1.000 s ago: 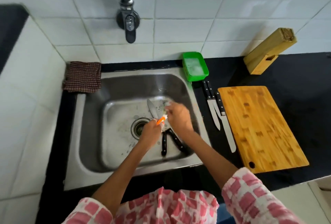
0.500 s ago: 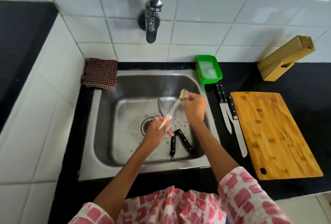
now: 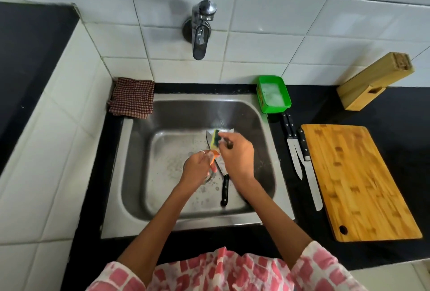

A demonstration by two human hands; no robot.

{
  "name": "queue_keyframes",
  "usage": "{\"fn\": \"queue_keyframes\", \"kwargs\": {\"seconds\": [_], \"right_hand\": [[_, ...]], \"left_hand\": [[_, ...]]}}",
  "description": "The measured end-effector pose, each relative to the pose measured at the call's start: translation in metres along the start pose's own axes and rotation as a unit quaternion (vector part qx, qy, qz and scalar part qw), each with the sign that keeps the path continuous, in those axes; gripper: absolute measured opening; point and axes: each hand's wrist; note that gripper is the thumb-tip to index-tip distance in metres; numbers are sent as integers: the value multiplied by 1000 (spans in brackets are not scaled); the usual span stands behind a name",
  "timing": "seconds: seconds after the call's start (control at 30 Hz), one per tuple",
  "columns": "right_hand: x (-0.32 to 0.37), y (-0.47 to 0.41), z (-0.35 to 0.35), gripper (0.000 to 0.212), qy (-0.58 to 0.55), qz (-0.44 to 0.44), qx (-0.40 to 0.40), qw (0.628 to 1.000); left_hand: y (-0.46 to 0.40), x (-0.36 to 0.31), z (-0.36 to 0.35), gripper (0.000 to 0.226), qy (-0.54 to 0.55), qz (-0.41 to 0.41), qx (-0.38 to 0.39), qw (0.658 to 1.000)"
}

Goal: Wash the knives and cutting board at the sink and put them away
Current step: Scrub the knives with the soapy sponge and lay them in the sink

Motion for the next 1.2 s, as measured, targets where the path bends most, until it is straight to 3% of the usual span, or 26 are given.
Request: {"fn": "queue_keyframes", "kwargs": {"seconds": [0.1,0.23,0.4,0.47,0.57,0.67,0.77,0.9,0.97,1.07,1.2], "right_hand": [[4,-16,1,26,18,-21,-14,1000],[7,-4,-3,28,49,74,0,996],[1,-52,13,28,31,-43,-70,996],[11,-34,12,27,-5,-36,-49,998],[19,27,2,22,-28,-47,53,997],[16,37,-6,12,-8,-55,44,997],[27,5,-6,14,-24,-49,6,998],[32,25,6,11,-31,-34,80,996],[26,46,14,15,-37,-42,105,993],[22,32,8,15,-30,-65,68,995],[29,13,-16,17,35,-20,78,996]], "left_hand": [[-2,-1,-3,35,-9,-22,-21,1000],[-2,0,-4,35,25,-31,-24,999],[4,-3,-5,23,120,45,15,992],[0,-14,-3,20,203,84,15,976],[-10,-22,4,21,351,138,6,926],[-9,-23,5,27,427,159,27,890],[-8,-28,-3,32,453,166,27,876],[-20,-35,3,29,521,170,33,836],[-24,-32,8,28,520,182,56,833],[-27,-25,6,20,508,182,84,838],[-37,-21,8,20,521,236,-2,820]]}}
Point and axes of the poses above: each hand's wrist, its own y-axis away from the middle knuckle, its own z-axis out of the back of the hand, x = y × z, and after that the axes turned 5 degrees about -x, right-handed
